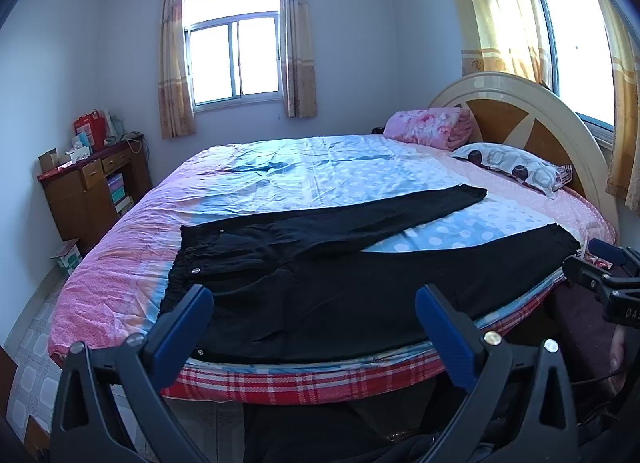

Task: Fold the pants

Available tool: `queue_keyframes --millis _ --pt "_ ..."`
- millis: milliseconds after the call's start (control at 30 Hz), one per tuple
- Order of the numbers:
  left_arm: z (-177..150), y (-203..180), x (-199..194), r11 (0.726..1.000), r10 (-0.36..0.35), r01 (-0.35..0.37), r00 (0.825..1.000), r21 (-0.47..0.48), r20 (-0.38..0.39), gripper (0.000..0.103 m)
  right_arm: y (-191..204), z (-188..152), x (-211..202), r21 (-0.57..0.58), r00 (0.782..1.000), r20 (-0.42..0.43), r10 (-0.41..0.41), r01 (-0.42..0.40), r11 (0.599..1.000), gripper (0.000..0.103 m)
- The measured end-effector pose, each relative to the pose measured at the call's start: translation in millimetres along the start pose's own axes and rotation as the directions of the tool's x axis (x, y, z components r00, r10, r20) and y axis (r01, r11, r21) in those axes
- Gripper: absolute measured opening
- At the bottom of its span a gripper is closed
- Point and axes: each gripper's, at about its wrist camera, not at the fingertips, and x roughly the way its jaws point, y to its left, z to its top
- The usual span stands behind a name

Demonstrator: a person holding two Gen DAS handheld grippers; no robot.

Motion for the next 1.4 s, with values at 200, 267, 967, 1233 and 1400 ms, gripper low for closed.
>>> queue_keyframes --millis 200,267,967,1233,1400 --pt "-1.3 -1.3 0.7 1.000 -0.008 0.008 1.000 0.004 -0.003 0.103 0.0 0.6 0.5 0.001 1.000 -0.001 -0.004 0.004 1.000 0.102" --pt "-1.9 -1.6 1.4 1.000 -0.008 0.008 1.000 0.004 -0.006 0.103 -0.7 0.3 0.9 0.002 1.000 -0.005 -0.002 0.002 1.000 0.102" --pt "-2.3 -2.5 0.4 1.000 -0.011 0.011 1.000 0.000 -0.006 0.103 0.0 -0.6 2.3 0.000 1.000 -0.013 -0.001 0.001 1.000 0.102" --pt "-2.5 -2.0 0.2 1.000 -0.011 0.011 1.000 0.000 -0.007 0.103 -0.4 -0.9 2.9 0.002 1.000 -0.014 0.000 0.000 1.000 0.102" --pt "-2.7 -1.6 0.3 1.000 -0.011 0.011 1.000 0.001 -0.009 0.103 -0.3 -1.1 2.9 0.002 1.000 -0.015 0.000 0.000 1.000 0.102"
